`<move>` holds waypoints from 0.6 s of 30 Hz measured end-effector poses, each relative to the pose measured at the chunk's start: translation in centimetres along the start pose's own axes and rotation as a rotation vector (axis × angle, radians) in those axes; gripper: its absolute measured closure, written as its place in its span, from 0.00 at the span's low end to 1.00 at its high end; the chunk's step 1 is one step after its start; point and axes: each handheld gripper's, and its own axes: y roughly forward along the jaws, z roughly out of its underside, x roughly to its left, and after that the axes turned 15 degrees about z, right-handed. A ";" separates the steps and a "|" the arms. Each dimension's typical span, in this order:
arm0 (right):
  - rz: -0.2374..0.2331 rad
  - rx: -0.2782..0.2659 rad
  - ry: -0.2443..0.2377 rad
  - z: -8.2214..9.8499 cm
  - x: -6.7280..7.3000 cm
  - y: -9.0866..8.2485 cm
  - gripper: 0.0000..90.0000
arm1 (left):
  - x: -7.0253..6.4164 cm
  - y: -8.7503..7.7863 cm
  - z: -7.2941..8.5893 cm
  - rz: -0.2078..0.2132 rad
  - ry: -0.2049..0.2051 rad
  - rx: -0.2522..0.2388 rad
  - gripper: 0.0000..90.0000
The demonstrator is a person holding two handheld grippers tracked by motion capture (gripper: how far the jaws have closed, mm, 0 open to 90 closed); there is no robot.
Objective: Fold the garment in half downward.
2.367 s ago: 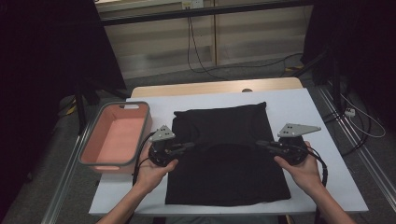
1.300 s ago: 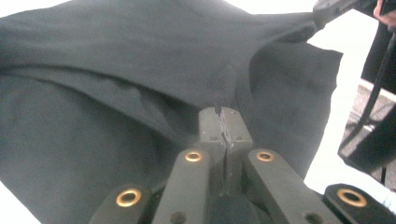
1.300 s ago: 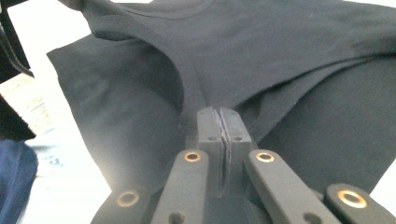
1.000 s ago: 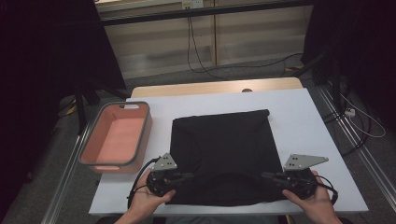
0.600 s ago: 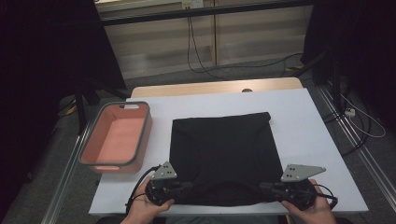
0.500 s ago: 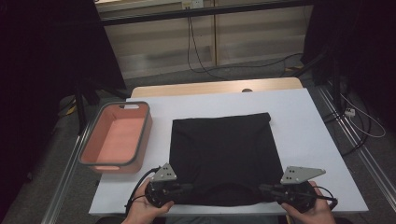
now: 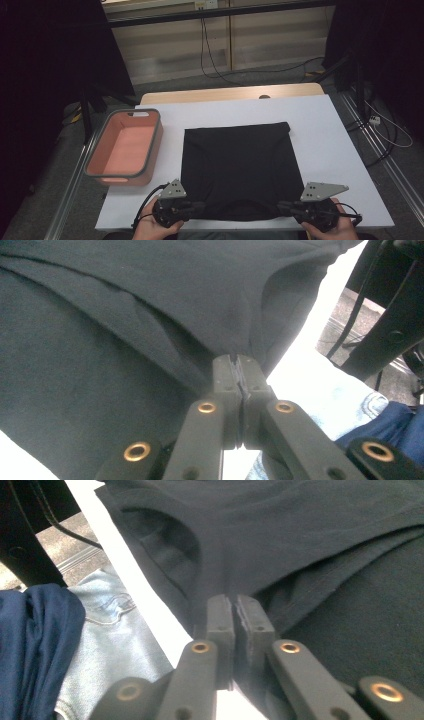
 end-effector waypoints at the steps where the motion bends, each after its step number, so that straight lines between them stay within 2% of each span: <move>1: -0.002 -0.001 0.001 0.0 0.0 0.0 0.91 | 0.1 0.0 0.0 -0.003 -0.002 -0.008 0.98; 5: 0.006 -0.007 0.021 -0.1 -0.3 0.2 0.73 | 0.6 0.0 -0.1 -0.003 -0.009 -0.018 0.90; 7: 0.011 -0.008 0.030 -0.2 -0.5 0.4 0.67 | 1.0 0.0 -0.2 -0.024 -0.013 -0.026 0.81; 9: 0.023 -0.012 0.033 -0.3 -0.6 0.7 0.63 | 1.3 0.0 -0.3 -0.036 -0.006 -0.026 0.76; 11: 0.037 -0.013 0.038 -0.4 -0.8 0.9 0.60 | 1.8 0.0 -0.5 -0.069 -0.007 -0.027 0.66; 13: 0.048 -0.016 0.037 -0.6 -0.9 1.2 0.58 | 2.3 0.0 -0.6 -0.083 -0.011 -0.032 0.63; 15: 0.057 -0.019 0.032 -0.8 -0.9 1.6 0.57 | 2.8 0.0 -0.6 -0.115 -0.007 -0.041 0.54; 18: 0.060 -0.023 0.026 -1.2 -0.9 2.2 0.56 | 3.4 -0.2 -0.9 -0.142 -0.004 -0.058 0.46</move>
